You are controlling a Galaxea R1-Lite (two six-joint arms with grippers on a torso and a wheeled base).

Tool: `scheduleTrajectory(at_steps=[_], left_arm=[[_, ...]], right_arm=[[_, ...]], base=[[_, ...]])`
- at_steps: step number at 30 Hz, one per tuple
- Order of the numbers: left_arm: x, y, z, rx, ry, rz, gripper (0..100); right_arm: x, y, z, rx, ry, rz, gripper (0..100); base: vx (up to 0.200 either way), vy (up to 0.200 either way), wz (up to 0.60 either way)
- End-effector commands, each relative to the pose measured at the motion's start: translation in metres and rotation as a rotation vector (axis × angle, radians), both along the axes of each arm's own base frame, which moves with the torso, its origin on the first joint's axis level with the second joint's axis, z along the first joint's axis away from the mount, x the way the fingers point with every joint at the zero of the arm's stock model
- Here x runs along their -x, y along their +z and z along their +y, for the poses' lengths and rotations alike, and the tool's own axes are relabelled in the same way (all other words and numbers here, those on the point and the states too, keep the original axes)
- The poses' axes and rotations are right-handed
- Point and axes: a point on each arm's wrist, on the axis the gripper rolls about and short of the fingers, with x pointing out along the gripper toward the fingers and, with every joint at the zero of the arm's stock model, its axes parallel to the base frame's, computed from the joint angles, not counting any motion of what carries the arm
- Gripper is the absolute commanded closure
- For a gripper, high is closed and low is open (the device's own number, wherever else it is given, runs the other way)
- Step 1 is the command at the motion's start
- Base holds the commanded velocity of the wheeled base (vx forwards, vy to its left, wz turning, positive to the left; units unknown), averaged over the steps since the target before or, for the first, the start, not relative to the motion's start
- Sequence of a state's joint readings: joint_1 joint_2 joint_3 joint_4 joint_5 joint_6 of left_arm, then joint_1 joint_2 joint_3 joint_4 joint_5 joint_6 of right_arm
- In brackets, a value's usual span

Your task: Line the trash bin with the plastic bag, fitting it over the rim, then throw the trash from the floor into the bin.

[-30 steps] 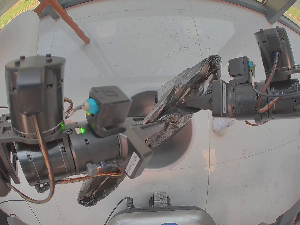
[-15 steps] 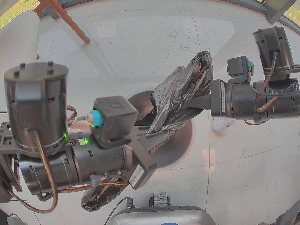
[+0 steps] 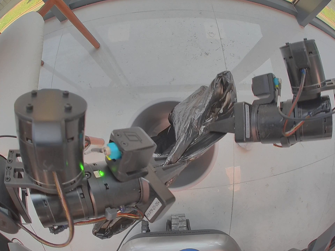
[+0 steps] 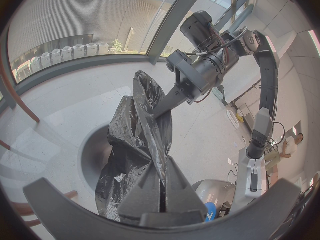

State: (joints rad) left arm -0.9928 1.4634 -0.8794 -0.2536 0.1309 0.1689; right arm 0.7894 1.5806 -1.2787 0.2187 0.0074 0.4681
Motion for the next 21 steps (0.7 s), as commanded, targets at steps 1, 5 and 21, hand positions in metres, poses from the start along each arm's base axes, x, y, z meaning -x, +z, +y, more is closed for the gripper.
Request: scheduleTrajectory(at_steps=[1,5,21], left_arm=[[-0.005,-0.015,-0.010,-0.047,0.014,0.031,100],[-0.007,-0.021,-0.014,-0.067,0.018,0.041,100],[-0.012,-0.035,-0.031,-0.116,0.020,0.059,100]], right_arm=[[0.000,-0.018,-0.002,0.053,0.006,0.032,100],[-0.002,-0.025,0.000,0.071,0.011,0.051,100],[-0.018,-0.036,-0.006,0.128,-0.010,0.052,100]], base=[[0.000,0.000,0.00],[0.000,0.000,0.00],[0.000,0.000,0.00]])
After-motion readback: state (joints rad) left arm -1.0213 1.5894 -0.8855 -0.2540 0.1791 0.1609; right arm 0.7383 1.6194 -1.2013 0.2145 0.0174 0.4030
